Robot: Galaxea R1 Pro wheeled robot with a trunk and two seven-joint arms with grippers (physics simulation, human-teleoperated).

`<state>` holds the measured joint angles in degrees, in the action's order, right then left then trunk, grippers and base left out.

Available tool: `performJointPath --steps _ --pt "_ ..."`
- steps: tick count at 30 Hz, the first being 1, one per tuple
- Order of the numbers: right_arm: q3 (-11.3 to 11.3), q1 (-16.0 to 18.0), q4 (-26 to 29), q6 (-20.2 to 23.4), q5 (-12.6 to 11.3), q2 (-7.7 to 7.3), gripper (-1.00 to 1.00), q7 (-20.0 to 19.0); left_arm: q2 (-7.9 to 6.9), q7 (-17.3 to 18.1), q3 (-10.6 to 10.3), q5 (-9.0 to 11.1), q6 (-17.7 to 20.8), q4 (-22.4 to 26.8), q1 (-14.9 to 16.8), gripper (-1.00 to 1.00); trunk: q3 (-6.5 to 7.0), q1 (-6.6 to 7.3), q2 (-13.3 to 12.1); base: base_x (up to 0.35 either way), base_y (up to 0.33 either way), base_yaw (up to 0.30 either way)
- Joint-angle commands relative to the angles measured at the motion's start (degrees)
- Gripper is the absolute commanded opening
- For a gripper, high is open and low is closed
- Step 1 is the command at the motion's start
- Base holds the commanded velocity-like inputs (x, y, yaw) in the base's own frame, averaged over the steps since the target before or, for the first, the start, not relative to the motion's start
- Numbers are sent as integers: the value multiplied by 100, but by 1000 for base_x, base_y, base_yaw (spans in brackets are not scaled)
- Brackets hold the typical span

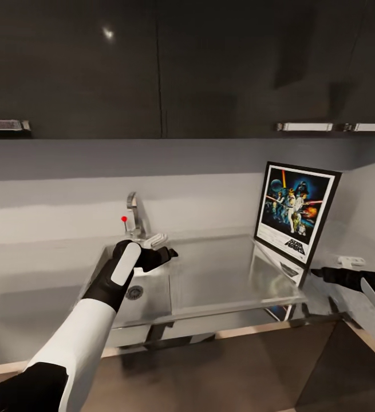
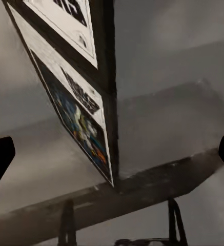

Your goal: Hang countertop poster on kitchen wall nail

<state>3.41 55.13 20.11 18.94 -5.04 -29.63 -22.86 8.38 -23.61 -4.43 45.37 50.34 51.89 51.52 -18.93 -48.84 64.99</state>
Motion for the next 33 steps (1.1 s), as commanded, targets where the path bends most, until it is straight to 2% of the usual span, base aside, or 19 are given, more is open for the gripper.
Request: performJointPath --steps 1,4,6,10,17,30,33 --pt "25 -4 8 53 -58 -32 100 -41 0 -63 -5 60 8 5 2 100 -8 0 5 5 -319 2" --pt "28 -18 4 51 -60 -131 100 -334 4 -68 -5 57 10 5 -6 100 -8 0 5 3 -318 1" --pt "28 -23 0 45 -52 -155 100 -589 3 -70 -5 58 10 5 -8 100 -8 0 5 1 -242 0" --pt "12 -27 -13 32 -24 -148 100 -834 -1 -69 1 54 11 3 -10 100 -8 0 5 0 -97 0" --pt "2 -29 -67 54 -24 -52 100 -917 2 -66 12 59 11 -3 -10 100 -8 0 5 0 -15 0" --pt "10 -185 -195 -39 -74 15 100 -928 -3 -71 13 60 11 -1 -10 100 -8 0 5 1 0 0" --pt "25 -222 -267 -316 -87 35 100 -933 -3 -71 13 60 11 -1 -16 100 -8 0 5 118 0 0"
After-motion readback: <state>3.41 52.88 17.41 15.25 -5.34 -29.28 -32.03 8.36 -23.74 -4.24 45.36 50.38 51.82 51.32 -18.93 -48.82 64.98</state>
